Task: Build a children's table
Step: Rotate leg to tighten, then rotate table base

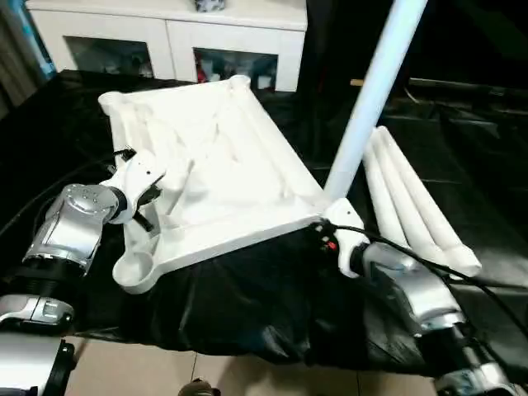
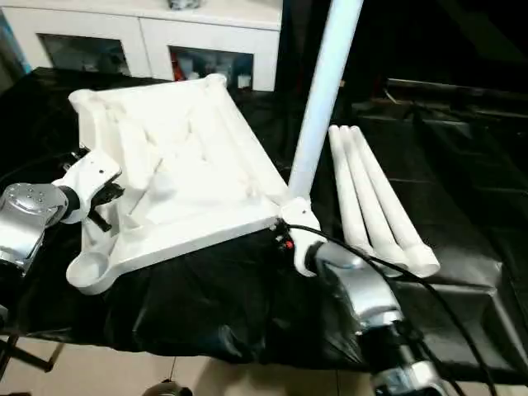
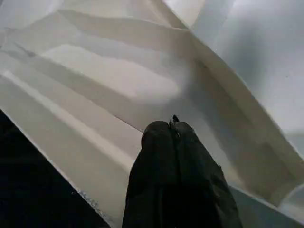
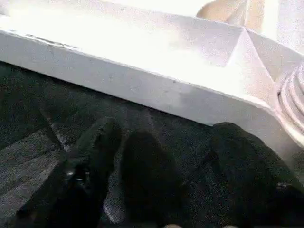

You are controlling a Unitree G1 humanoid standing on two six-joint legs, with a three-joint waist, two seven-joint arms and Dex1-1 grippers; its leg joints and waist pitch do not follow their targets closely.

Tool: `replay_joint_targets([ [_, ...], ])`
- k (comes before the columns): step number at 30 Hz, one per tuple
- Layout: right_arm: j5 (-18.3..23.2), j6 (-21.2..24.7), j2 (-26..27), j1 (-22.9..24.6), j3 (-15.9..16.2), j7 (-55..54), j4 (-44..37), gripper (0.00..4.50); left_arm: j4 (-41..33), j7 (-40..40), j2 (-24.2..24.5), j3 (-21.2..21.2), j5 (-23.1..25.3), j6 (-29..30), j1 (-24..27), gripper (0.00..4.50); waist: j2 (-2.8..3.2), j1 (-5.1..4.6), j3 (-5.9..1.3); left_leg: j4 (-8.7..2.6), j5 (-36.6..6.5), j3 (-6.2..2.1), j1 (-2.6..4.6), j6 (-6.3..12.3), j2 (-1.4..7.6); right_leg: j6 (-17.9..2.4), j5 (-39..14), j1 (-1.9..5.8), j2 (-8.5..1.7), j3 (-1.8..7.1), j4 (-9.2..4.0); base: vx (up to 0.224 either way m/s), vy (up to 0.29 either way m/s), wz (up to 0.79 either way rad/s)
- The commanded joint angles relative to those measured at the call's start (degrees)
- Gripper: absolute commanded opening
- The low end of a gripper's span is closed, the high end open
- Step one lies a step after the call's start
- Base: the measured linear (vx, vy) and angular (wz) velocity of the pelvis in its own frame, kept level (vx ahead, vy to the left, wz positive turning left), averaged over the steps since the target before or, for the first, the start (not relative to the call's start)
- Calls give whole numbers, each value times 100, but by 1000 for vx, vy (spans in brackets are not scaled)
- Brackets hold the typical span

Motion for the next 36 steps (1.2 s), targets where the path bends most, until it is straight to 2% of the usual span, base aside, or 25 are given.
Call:
replay_joint_targets([
  [1, -45, -57, 11, -99, -77, -83, 76, 290, 175, 145, 96, -51, 138, 65, -30, 0, 86, 9, -404, -394, -663, -122, 76, -90, 248, -1216, -11, 299, -535, 337, -352, 0, 0, 0],
  [3, -57, -117, 29, -137, -64, -92, 158, 279, 175, 333, 111, 20, 116, 70, -94, 0, 98, 4, -404, -396, -771, -126, 85, -113, 249, -1193, -183, 294, -541, 339, -367, 0, 0, 0],
  [4, -54, -141, 34, -143, -56, -88, 183, 279, 140, 397, 116, 77, 89, 100, -122, 0, 82, -11, -401, -395, -780, -127, 74, -112, 243, -1184, -203, 296, -533, 340, -367, 0, 0, 0],
  [5, -53, -146, 35, -143, -54, -86, 188, 258, 128, 411, 115, 97, 77, 112, -128, 0, 89, -15, -406, -393, -761, -131, 75, -108, 244, -1191, -202, 297, -536, 339, -366, 0, 0, 0],
  [15, -103, -436, 116, -328, -64, -111, 548, 178, 204, 623, 200, 132, 136, 156, -183, 0, 118, -13, -428, -371, -575, -131, 69, -54, 236, -1302, 281, 299, -512, 326, -318, 0, 0, 0],
  [16, -107, -518, 145, -381, -78, -128, 645, 165, 172, 576, 227, 95, 144, 185, -166, 0, 104, -16, -426, -374, -604, -129, 72, -57, 240, -1304, 242, 297, -516, 326, -321, 0, 0, 0],
  [19, -103, -693, 226, -505, -150, -197, 865, 141, 210, 376, 251, -22, 174, 230, -110, 0, 115, -19, -413, -388, -745, -131, 74, -109, 245, -1301, -63, 289, -537, 330, -350, 0, 0, 0],
  [24, -118, -842, 275, -677, -189, -241, 1158, 97, 308, 21, 350, -362, 359, 182, -18, 0, 124, -33, -419, -385, -682, -131, 81, -108, 246, -1287, 21, 284, -532, 334, -339, 0, 0, 0],
  [26, -130, -933, 294, -753, -194, -253, 1316, 88, 274, -228, 386, -475, 352, 188, 18, 0, 129, -39, -430, -378, -625, -132, 70, -102, 244, -1322, 163, 295, -534, 333, -321, 0, 0, 0],
  [31, -168, -1318, 418, -1155, -261, -327, 2052, 44, -170, -1616, 629, -1015, 284, 205, 174, 0, 142, -70, -428, -380, -632, -129, 71, -123, 250, -1455, 204, 296, -549, 335, -313, 0, 0, 0],
  [32, -169, -1322, 419, -1159, -262, -327, 2061, 34, -179, -1634, 630, -1018, 278, 206, 176, 0, 141, -78, -426, -382, -598, -130, 62, -122, 250, -1478, 266, 305, -547, 335, -301, 0, 0, 0],
  [34, -217, -1496, 444, -1357, -241, -316, 2422, 12, -556, -2335, 674, -1123, -35, 185, 238, 0, 138, -78, -436, -378, -552, -130, 66, -111, 251, -1518, 364, 312, -556, 333, -282, 0, 0, 0],
  [36, -231, -1598, 467, -1521, -258, -328, 2704, 5, -904, -2881, 694, -1199, -344, 235, 304, 0, 161, -68, -427, -373, -603, -111, 85, -134, 254, -1597, 365, 283, -546, 334, -282, 0, 0, 0],
])
